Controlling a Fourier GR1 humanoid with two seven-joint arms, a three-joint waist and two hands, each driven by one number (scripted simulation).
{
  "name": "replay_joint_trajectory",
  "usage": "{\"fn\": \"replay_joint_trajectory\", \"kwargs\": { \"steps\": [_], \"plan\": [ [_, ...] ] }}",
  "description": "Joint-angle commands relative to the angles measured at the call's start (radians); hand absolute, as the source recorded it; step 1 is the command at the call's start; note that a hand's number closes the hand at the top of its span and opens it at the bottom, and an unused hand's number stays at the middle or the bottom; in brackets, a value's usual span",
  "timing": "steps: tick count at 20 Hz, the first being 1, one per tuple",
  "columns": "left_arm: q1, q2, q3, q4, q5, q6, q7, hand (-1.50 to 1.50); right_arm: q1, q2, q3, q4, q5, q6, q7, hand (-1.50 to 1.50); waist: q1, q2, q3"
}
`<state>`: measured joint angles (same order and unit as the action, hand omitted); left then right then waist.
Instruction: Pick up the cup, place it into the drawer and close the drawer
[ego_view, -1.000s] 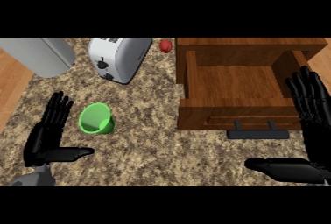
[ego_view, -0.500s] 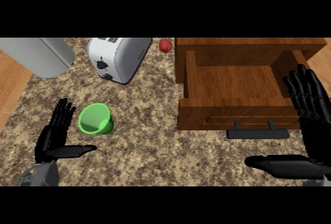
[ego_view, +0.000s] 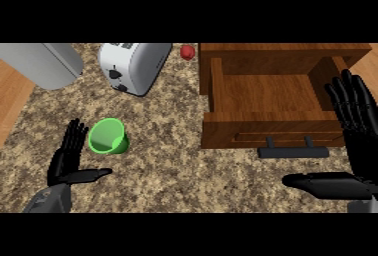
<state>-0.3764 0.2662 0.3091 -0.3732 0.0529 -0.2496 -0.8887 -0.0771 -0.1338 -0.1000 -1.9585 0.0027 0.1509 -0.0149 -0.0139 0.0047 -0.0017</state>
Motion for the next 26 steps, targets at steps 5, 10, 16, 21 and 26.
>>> {"fn": "replay_joint_trajectory", "kwargs": {
  "steps": [5,10,16,21,26],
  "plan": [
    [-0.042,0.019,-0.004,0.17,-0.041,-0.014,-0.17,-1.5,-0.002,0.008,0.015,0.003,0.031,-0.008,0.001,-1.5,-0.002,0.001,-0.001],
    [-0.113,0.068,0.016,0.206,-0.031,-0.042,-0.119,-1.5,0.013,-0.009,-0.004,0.024,-0.004,0.032,-0.037,-1.5,-0.012,0.005,-0.001],
    [-0.105,0.026,0.012,0.224,-0.039,-0.043,-0.165,-1.5,-0.046,0.024,0.042,0.004,0.041,-0.014,0.015,-1.5,-0.013,0.007,-0.002],
    [-0.162,-0.006,0.032,0.208,-0.014,-0.062,-0.14,-1.5,-0.029,0.018,-0.001,0.038,-0.009,0.003,-0.007,-1.5,-0.019,0.009,-0.003],
    [-0.147,-0.008,0.018,0.204,-0.019,-0.157,-0.134,-1.5,-0.029,-0.016,-0.033,0.064,-0.021,0.031,-0.032,-1.5,-0.015,0.008,-0.002]
  ]
}}
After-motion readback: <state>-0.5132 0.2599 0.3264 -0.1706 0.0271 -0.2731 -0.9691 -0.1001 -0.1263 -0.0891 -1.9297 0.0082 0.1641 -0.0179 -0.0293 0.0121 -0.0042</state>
